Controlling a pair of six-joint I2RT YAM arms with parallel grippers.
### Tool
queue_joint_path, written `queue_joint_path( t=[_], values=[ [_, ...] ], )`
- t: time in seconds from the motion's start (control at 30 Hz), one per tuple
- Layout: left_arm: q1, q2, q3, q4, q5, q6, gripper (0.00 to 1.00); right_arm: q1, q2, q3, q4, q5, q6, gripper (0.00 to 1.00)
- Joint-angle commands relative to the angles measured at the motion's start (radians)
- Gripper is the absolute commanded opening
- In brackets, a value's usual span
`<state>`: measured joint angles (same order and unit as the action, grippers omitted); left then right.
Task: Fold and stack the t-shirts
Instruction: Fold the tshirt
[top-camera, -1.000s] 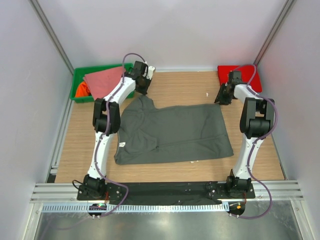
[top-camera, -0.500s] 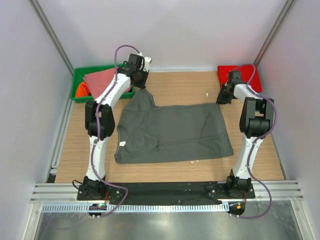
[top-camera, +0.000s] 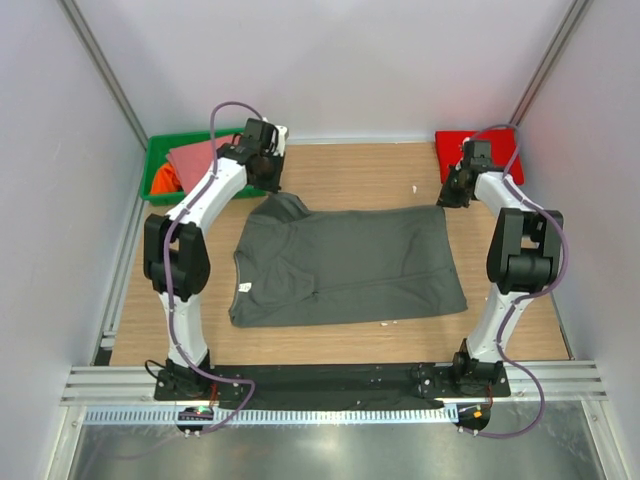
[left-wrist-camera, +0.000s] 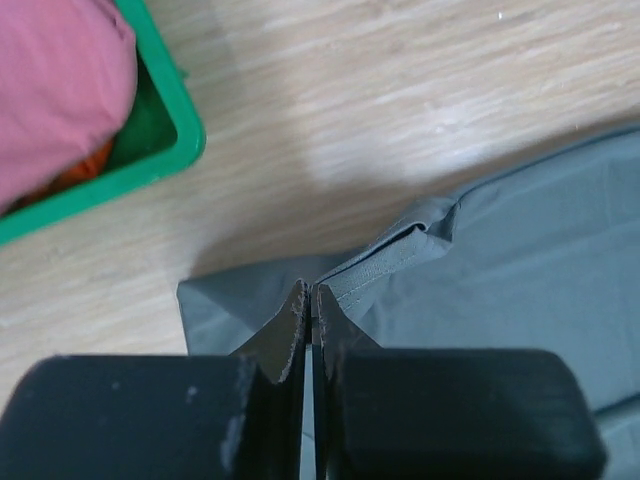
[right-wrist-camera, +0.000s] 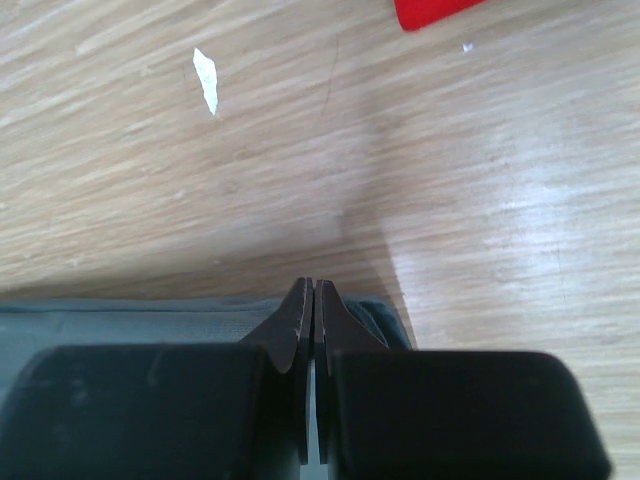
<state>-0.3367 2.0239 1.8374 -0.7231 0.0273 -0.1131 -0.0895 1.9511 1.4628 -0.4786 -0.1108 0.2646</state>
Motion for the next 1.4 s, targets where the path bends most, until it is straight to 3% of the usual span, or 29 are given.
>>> queue_joint_path(
  t=[0.0,0.6,0.9,1.37],
  values=[
    [-0.001,-0.125,-0.056,0.001,0.0,-0.033,0.0,-0.004,-0.078,-0.036,0.015,0.005,-0.015,0.01],
    [-0.03,-0.493,-0.506,0.047,0.003,-0.146,0.0,-0.004,-0.188,-0.143,-0.003,0.106,0.015,0.01],
    [-0.055,-0.565,-0.599,0.04,-0.009,-0.204,0.0,-0.004,-0.25,-0.228,-0.012,0.178,0.031,0.01],
    [-0.059,-0.695,-0.762,-0.021,-0.046,-0.355,0.0,-0.004,-0.313,-0.343,-0.006,0.143,0.051,0.01]
  ],
)
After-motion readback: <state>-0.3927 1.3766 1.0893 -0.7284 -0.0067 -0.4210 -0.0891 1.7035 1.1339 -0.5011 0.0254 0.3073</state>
